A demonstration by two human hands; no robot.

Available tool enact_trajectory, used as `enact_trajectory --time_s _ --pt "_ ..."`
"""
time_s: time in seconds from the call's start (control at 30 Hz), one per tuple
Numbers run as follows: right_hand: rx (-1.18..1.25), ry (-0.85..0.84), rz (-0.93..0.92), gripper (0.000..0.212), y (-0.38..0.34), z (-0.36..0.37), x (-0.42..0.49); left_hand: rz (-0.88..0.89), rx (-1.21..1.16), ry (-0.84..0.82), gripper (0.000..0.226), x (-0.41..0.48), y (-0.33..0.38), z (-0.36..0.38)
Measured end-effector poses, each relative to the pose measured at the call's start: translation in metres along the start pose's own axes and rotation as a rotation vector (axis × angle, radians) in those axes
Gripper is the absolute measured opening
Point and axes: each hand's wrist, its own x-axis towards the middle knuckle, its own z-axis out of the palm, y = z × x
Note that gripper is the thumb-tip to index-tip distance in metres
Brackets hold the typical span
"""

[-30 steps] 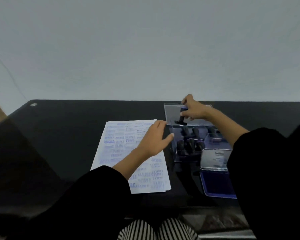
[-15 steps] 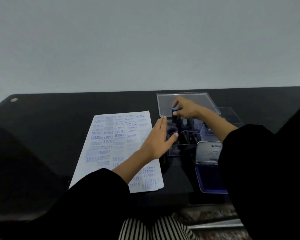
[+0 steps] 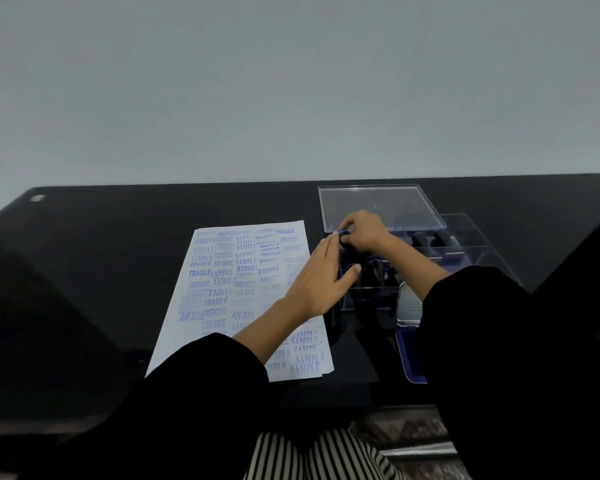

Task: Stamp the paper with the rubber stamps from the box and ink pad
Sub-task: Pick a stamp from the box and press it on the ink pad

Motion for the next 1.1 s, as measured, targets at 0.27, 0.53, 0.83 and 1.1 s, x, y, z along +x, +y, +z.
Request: enact_trajectory --time_s 0.27,0.53,0.83,1.1 --pt "0.039 0.012 0.053 0.021 -0.002 -0.001 -0.001 -0.006 0.013 -0.012 0.069 -0.001 0.0 0.0" --pt "-0.119 0.086 0.012 0.014 0.003 -0.025 -0.015 0.01 0.09 0.031 0.067 -0.002 0.004 -0.001" --pt "-0.276 0.01 0.048 0.017 0.014 -0.053 -0.042 0.144 0.173 0.048 0.058 0.003 0.02 -0.002" --pt "-0.483 -0.021 0.07 0.028 0.018 -0.048 -0.073 0.125 0.272 -0.006 0.059 0.003 0.03 0.002"
